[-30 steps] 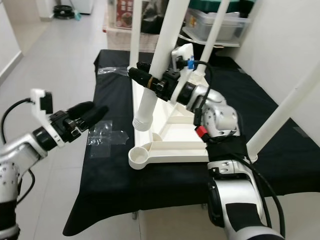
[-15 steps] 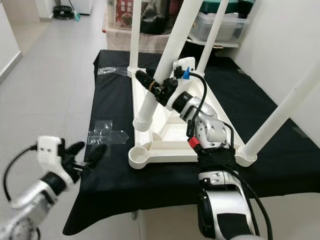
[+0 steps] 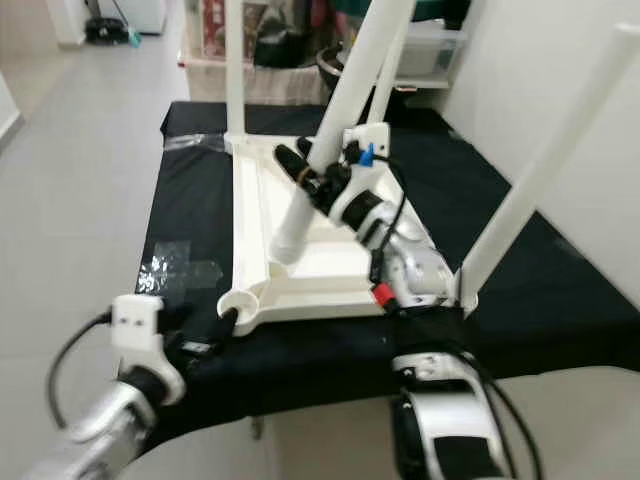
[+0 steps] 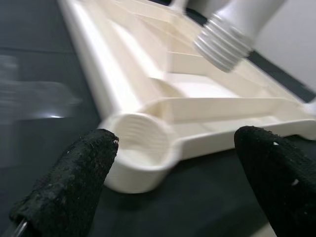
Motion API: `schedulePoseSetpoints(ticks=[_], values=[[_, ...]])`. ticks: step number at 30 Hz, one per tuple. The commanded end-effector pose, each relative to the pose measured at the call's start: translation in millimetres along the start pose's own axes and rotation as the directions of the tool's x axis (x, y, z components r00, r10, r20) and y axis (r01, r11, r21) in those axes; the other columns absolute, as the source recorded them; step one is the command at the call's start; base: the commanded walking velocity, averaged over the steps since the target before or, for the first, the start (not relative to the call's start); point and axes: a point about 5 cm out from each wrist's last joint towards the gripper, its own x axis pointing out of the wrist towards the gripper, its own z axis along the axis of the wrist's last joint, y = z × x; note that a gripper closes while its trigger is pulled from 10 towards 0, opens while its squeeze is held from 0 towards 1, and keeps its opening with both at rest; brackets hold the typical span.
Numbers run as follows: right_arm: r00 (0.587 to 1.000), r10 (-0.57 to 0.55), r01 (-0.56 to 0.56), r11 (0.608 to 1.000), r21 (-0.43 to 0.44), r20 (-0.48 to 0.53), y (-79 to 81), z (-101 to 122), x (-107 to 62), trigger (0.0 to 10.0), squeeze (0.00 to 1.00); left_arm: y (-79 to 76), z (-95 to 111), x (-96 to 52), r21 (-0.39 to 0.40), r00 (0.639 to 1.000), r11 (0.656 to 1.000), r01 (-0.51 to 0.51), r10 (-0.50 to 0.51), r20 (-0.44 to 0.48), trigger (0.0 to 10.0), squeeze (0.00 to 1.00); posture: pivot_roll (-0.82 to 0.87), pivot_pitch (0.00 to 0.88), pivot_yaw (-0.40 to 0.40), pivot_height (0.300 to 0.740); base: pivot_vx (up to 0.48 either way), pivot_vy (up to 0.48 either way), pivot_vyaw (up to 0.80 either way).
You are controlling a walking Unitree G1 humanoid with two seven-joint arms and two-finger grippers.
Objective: Building children table
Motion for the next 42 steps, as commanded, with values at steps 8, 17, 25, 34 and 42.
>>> schedulePoseSetpoints(ticks=[8,17,25,34,42], values=[[1.000,0.015,-0.014,0.999,-0.048,0.018,7.9,3,9.3,10.0,0.00,4.0,-6,-1.3,0.030,0.999,0.998,-0.048,0.049,-0.021,10.0,0.00,0.08,0.056,-0.105,0.740,0.000,0.000,0.10],[1.000,0.000,0.001,0.996,-0.093,0.014,4.1,10,17.4,10.0,0.00,0.4,-9,-8.4,0.027,0.997,0.997,-0.075,0.076,-0.024,10.0,0.00,0.08,0.055,-0.108,0.740,0.000,0.000,0.68],[1.000,-0.021,0.022,0.996,-0.086,0.016,0.3,11,18.2,10.0,0.00,0.9,-13,-7.6,0.059,0.995,0.995,-0.081,0.084,-0.048,10.0,0.00,0.08,0.059,-0.106,0.740,0.000,0.048,0.00],[0.999,-0.039,0.041,0.996,-0.083,0.019,-3.1,8,17.9,10.0,0.00,1.0,-15,-7.8,0.070,0.995,0.994,-0.084,0.088,-0.054,10.0,0.00,0.09,0.052,-0.108,0.740,0.000,0.000,0.00],[0.999,-0.044,0.046,0.996,-0.076,0.017,-3.3,6,17.1,10.0,0.00,0.8,-16,-8.0,0.065,0.994,0.994,-0.082,0.087,-0.068,10.0,0.00,0.08,0.064,-0.105,0.740,-0.277,0.000,0.00]])
